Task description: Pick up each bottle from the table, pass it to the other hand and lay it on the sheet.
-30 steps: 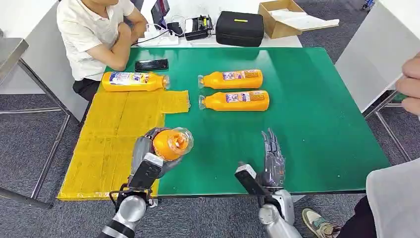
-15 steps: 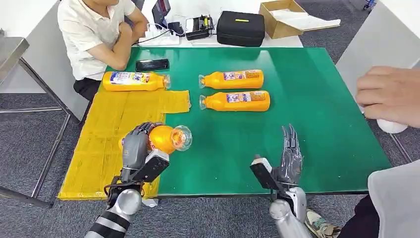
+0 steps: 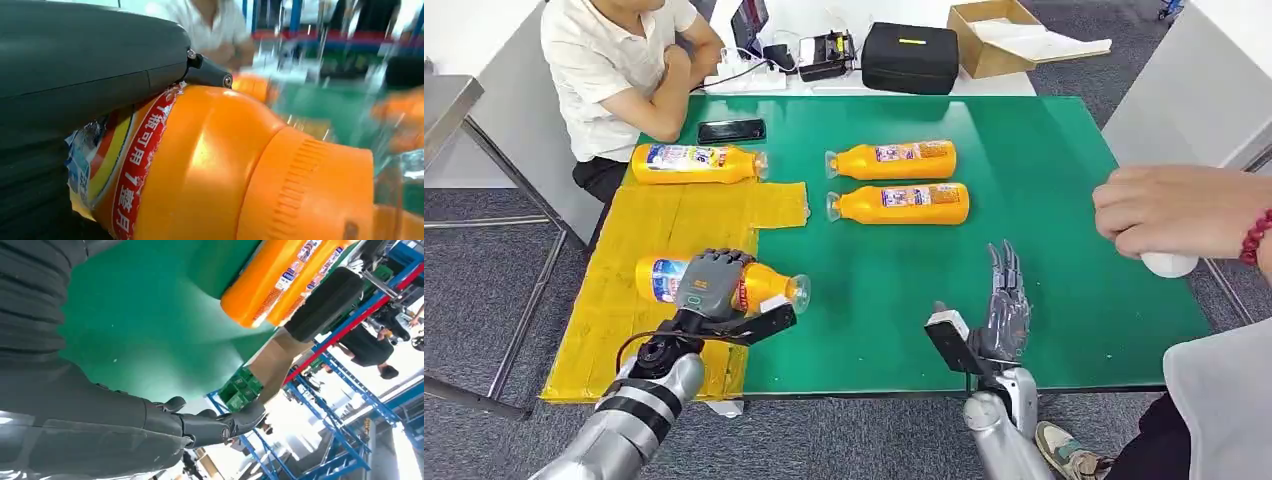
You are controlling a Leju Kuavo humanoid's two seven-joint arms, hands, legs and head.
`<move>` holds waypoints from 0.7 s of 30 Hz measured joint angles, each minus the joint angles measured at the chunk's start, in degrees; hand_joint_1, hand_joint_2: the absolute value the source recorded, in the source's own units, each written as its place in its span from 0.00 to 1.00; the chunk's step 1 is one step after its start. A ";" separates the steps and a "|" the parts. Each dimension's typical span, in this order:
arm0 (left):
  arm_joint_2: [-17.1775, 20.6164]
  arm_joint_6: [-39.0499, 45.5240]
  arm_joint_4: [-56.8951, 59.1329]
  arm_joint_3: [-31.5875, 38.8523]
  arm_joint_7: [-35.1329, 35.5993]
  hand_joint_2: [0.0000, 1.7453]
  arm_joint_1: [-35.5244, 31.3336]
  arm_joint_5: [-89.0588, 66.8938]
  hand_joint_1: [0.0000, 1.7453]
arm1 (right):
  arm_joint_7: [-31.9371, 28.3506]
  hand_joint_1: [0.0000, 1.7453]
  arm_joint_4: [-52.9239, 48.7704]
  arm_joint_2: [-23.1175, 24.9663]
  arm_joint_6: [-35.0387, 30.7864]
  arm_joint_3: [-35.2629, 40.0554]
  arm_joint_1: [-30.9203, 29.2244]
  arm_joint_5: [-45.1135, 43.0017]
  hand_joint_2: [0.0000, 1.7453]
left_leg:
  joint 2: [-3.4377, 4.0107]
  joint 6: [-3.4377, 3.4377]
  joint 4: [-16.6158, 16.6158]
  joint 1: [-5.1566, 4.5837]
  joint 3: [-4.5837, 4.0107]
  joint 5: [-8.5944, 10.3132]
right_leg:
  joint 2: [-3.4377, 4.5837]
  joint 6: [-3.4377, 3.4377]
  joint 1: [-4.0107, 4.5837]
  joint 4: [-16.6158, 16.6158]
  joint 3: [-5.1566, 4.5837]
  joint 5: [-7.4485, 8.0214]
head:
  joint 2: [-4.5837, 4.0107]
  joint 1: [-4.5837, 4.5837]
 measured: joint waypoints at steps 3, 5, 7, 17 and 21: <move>0.00 -2.56 3.39 0.00 0.77 1.00 -1.46 -0.66 1.00 | -0.26 0.00 0.48 0.17 0.07 0.04 -0.46 -0.28 1.00 | -0.01 0.00 0.00 0.00 -0.01 0.00 | 0.00 0.00 0.00 0.00 -0.01 0.00 | 0.00 0.00; 0.00 -4.00 5.97 -0.02 1.88 1.00 -2.58 -1.78 1.00 | -0.52 0.00 0.94 0.28 0.20 0.13 -0.94 -0.31 1.00 | -0.01 0.00 0.00 0.00 -0.01 -0.01 | 0.00 0.00 0.00 0.00 -0.01 0.00 | 0.00 0.02; 0.00 -4.92 8.52 -0.37 3.96 1.00 -4.34 -3.81 1.00 | -0.76 0.00 1.55 0.42 0.33 0.20 -1.47 -0.46 1.00 | -0.07 0.00 0.00 0.00 -0.01 -0.01 | -0.04 0.01 0.00 0.00 0.04 -0.01 | 0.00 0.02; -0.13 -11.53 15.25 -0.48 7.08 1.00 -9.19 -3.48 0.00 | -0.87 0.00 3.30 0.81 1.05 1.36 -2.28 -0.66 1.00 | -0.01 -0.02 -0.03 0.00 0.30 0.00 | -0.01 0.00 0.04 0.00 0.29 0.03 | 0.00 0.02; -0.24 -12.80 16.08 -0.41 7.93 1.00 -9.91 -3.28 0.00 | -1.03 0.00 3.72 0.96 1.09 1.57 -2.29 -0.61 1.00 | -0.01 -0.02 -0.03 0.00 0.35 0.00 | 0.00 0.00 0.05 0.00 0.34 0.03 | 0.00 0.02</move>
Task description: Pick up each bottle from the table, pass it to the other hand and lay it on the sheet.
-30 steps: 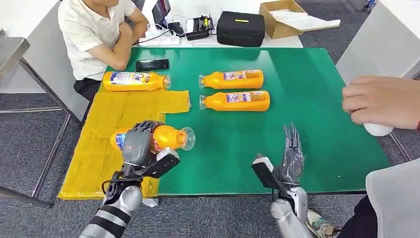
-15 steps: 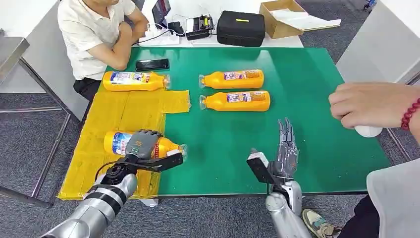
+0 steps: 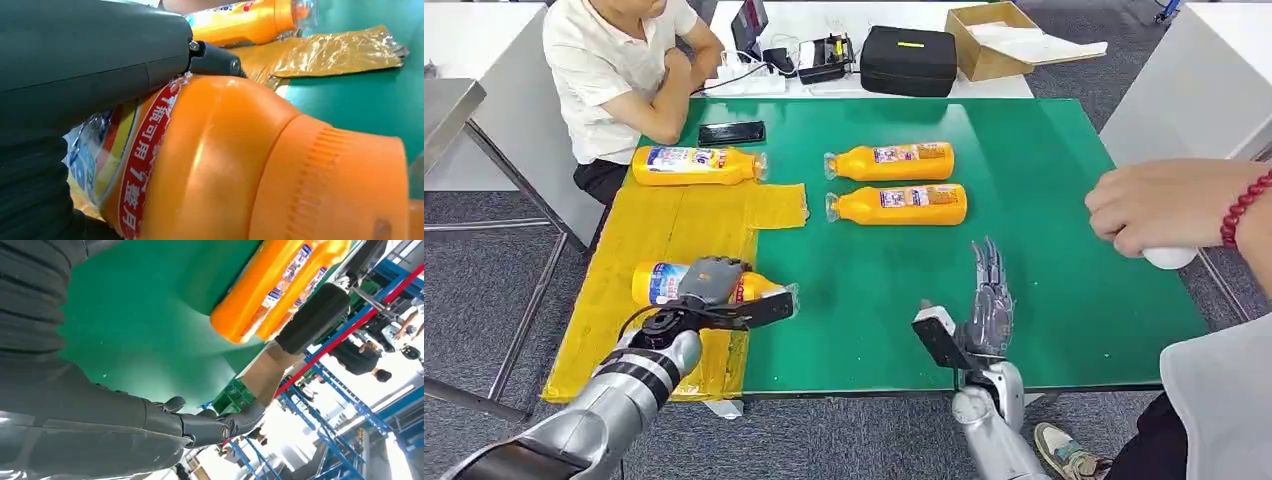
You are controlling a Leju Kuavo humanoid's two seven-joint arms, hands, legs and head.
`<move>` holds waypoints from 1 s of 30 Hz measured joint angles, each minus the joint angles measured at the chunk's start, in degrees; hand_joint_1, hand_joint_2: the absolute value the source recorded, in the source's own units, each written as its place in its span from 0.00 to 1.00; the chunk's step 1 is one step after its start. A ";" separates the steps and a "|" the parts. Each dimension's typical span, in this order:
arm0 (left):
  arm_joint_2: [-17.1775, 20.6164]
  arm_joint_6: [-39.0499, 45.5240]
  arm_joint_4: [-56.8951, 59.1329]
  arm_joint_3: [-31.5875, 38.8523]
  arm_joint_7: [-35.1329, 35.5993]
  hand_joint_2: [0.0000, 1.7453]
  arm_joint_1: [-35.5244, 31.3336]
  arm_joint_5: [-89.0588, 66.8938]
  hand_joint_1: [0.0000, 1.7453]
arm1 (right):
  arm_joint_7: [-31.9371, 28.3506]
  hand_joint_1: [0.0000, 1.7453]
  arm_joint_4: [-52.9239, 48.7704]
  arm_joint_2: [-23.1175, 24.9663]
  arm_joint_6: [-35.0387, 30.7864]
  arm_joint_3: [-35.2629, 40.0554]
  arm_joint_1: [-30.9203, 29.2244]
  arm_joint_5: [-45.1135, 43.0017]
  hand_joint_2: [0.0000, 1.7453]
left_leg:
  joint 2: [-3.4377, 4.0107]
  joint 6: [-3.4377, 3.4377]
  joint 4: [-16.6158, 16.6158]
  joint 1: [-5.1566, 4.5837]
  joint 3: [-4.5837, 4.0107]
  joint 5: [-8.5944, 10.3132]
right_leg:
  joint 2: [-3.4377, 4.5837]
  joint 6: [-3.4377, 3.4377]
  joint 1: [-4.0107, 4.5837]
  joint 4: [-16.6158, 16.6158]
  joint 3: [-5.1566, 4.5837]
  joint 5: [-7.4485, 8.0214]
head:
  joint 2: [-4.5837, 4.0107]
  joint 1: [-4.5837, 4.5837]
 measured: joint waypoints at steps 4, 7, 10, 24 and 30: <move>-0.13 -3.02 0.74 0.22 0.15 1.00 -0.80 0.48 0.00 | -0.13 0.00 0.42 0.15 0.00 0.44 -0.03 0.02 1.00 | 0.00 0.00 0.00 0.00 0.03 0.00 | 0.00 0.00 0.01 0.00 0.03 0.00 | 0.00 0.00; -0.17 -4.20 1.11 0.74 -0.20 1.00 -1.18 0.76 0.00 | -0.26 0.00 0.70 0.20 0.00 0.72 -0.17 0.00 1.00 | 0.00 0.00 0.00 0.00 0.04 0.00 | 0.00 0.00 0.01 0.01 0.04 0.00 | 0.00 0.00; -0.22 -4.35 1.22 1.01 -0.28 1.00 -1.24 0.98 0.00 | -0.31 0.00 0.85 0.22 0.00 0.94 -0.29 0.00 1.00 | -0.01 0.00 0.00 0.00 0.04 0.00 | 0.00 0.00 0.00 0.00 0.05 0.00 | 0.00 0.00; 0.00 -8.39 1.42 5.44 -7.04 1.00 -1.68 8.35 0.00 | -1.82 0.00 2.45 0.22 -0.94 1.57 -1.30 -1.73 1.00 | -0.02 0.00 0.00 0.00 0.04 0.01 | -0.01 0.00 -0.01 0.01 0.08 -0.01 | 0.00 0.00; 0.22 -9.14 1.42 7.15 -10.05 1.00 -1.65 10.60 0.00 | -2.43 0.00 3.15 0.22 -1.14 1.84 -1.73 -2.12 1.00 | -0.04 0.00 0.01 0.00 0.04 0.01 | -0.02 0.01 -0.03 0.00 0.09 -0.01 | 0.00 0.00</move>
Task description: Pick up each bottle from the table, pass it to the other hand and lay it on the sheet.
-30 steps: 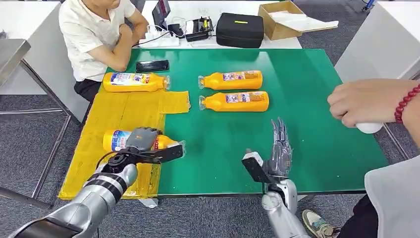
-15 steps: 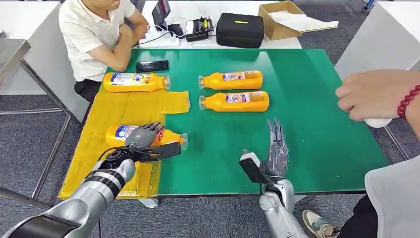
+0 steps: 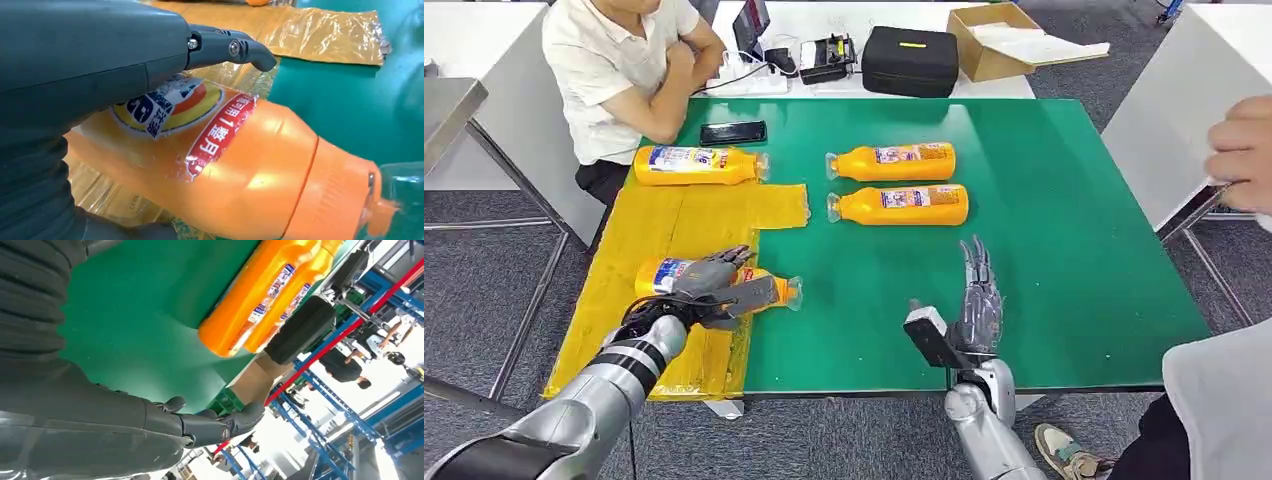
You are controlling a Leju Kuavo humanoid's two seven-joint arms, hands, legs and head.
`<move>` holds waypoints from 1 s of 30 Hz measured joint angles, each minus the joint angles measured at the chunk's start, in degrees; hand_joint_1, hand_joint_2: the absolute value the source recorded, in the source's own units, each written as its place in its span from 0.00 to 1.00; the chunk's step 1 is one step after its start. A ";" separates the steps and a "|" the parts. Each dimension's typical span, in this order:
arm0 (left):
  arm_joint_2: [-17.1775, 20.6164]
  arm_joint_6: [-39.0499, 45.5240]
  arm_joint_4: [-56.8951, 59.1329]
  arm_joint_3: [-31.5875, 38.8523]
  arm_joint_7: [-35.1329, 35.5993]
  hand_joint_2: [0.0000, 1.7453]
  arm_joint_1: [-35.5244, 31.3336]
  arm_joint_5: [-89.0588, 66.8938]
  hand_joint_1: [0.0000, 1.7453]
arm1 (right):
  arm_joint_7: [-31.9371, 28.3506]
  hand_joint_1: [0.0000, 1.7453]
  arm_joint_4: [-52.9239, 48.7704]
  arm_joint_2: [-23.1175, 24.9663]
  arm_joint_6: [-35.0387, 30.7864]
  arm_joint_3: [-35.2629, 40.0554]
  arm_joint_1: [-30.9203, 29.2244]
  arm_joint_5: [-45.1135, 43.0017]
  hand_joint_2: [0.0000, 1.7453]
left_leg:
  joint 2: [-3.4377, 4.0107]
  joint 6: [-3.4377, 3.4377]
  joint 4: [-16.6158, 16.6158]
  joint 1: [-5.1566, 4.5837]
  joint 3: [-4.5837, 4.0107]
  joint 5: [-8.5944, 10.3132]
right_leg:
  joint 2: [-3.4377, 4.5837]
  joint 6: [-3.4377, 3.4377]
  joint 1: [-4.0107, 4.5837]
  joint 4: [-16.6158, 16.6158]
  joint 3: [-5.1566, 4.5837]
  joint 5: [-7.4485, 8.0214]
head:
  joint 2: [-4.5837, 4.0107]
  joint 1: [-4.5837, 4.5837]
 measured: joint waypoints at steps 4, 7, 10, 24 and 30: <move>-0.06 2.66 -0.56 0.00 -2.51 1.00 0.88 1.20 0.00 | -0.17 0.00 0.26 0.00 -0.09 0.11 -0.04 -0.05 1.00 | 0.01 0.00 0.01 0.00 0.00 0.00 | 0.01 0.00 -0.01 0.00 -0.03 0.00 | 0.00 0.00; -0.81 8.03 -3.12 0.00 -4.94 1.00 3.53 3.19 0.00 | 0.13 0.00 0.18 -0.02 -0.09 0.09 0.28 0.17 1.00 | 0.00 0.00 0.03 0.00 -0.02 0.00 | 0.00 0.00 -0.02 -0.01 -0.07 0.00 | 0.00 0.00; -1.85 10.07 -6.81 -0.24 -5.42 1.00 6.33 3.94 0.00 | 0.44 0.00 -0.48 -0.04 -0.07 0.09 0.95 0.39 1.00 | 0.01 0.00 0.03 -0.01 -0.13 0.00 | 0.01 0.01 -0.02 -0.01 -0.16 0.00 | 0.00 0.00; -3.17 15.74 -29.89 -9.87 -7.54 1.00 18.88 7.54 0.00 | 1.95 0.00 -3.83 -0.26 -0.20 -0.55 4.82 3.23 1.00 | 0.02 0.01 0.02 -0.01 -0.34 -0.02 | 0.02 0.02 -0.03 -0.02 -0.38 -0.02 | 0.00 0.00; -3.08 15.58 -34.92 -12.48 -7.59 1.00 20.57 8.31 0.00 | 2.10 0.00 -4.50 -0.46 -0.24 -0.66 5.57 3.63 1.00 | 0.02 0.01 0.03 -0.01 -0.34 -0.02 | 0.02 0.02 -0.03 -0.02 -0.38 -0.01 | 0.00 0.00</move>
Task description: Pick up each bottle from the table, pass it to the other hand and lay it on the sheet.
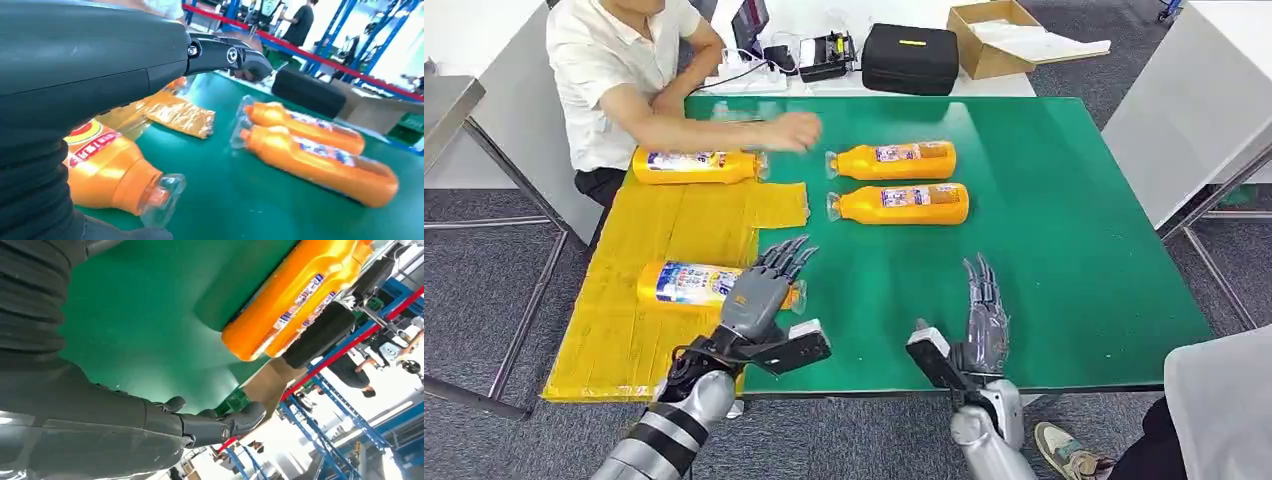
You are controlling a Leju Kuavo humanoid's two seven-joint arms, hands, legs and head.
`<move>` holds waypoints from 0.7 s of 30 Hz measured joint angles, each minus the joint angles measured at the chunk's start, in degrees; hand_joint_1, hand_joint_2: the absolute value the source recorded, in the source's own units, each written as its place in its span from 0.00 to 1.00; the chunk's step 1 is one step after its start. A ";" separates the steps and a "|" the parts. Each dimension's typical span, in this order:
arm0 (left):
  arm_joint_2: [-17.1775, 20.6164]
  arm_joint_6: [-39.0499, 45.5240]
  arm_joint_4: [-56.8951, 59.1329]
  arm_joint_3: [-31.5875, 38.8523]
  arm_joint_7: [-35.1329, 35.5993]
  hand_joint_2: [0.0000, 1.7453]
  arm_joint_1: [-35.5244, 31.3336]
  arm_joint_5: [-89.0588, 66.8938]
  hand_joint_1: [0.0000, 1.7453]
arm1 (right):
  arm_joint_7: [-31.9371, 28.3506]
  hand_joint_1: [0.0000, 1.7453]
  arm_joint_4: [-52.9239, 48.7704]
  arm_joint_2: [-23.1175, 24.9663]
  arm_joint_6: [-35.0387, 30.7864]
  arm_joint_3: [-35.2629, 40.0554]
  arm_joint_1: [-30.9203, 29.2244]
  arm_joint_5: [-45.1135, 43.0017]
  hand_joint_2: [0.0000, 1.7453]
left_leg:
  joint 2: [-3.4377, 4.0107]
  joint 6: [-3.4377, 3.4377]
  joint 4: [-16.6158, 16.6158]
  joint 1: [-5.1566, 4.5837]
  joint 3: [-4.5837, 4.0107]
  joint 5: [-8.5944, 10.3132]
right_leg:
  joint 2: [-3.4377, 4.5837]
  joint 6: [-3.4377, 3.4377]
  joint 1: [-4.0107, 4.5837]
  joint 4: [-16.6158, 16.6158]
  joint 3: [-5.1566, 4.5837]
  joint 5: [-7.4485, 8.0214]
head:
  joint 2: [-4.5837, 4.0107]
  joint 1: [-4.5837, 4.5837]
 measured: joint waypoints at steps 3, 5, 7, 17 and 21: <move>0.26 0.02 -1.60 -1.07 -0.26 1.00 0.35 0.11 0.00 | 0.35 0.00 -0.07 -0.04 -0.11 -0.02 0.04 0.74 1.00 | 0.00 0.00 0.00 0.00 0.00 0.00 | 0.00 0.00 0.00 0.00 0.00 0.00 | 0.00 0.00; 0.37 -0.04 -3.15 -1.82 -1.01 1.00 0.84 1.53 0.00 | 1.24 0.00 -0.24 -0.22 -0.46 -0.02 0.03 2.80 1.00 | 0.00 0.00 0.00 0.00 0.00 0.00 | 0.00 0.00 0.00 0.00 0.00 0.00 | 0.00 -0.02; 0.37 -0.80 -4.80 -2.36 -2.92 1.00 1.59 5.53 0.00 | 5.14 0.00 -0.20 -0.78 -0.13 -0.02 -0.12 6.76 1.00 | 0.00 0.00 0.00 0.00 -0.02 0.00 | 0.00 0.00 -0.01 0.00 0.00 0.00 | 0.00 0.00; -1.33 -7.40 -12.20 -3.54 -5.12 1.00 7.23 19.73 0.00 | 10.73 0.00 1.14 -5.01 0.70 0.00 -1.40 13.14 1.00 | -0.03 0.03 0.00 -0.07 -0.04 -0.03 | -0.02 0.01 -0.05 -0.02 -0.03 -0.01 | 0.00 -0.04; -3.69 -11.61 -12.44 -5.72 -6.27 1.00 10.58 31.29 0.00 | 12.64 0.00 1.82 -6.73 0.22 0.02 -1.40 16.48 1.00 | -0.03 0.04 0.00 -0.07 -0.08 -0.03 | -0.02 0.02 -0.06 -0.02 -0.04 -0.01 | 0.00 -0.02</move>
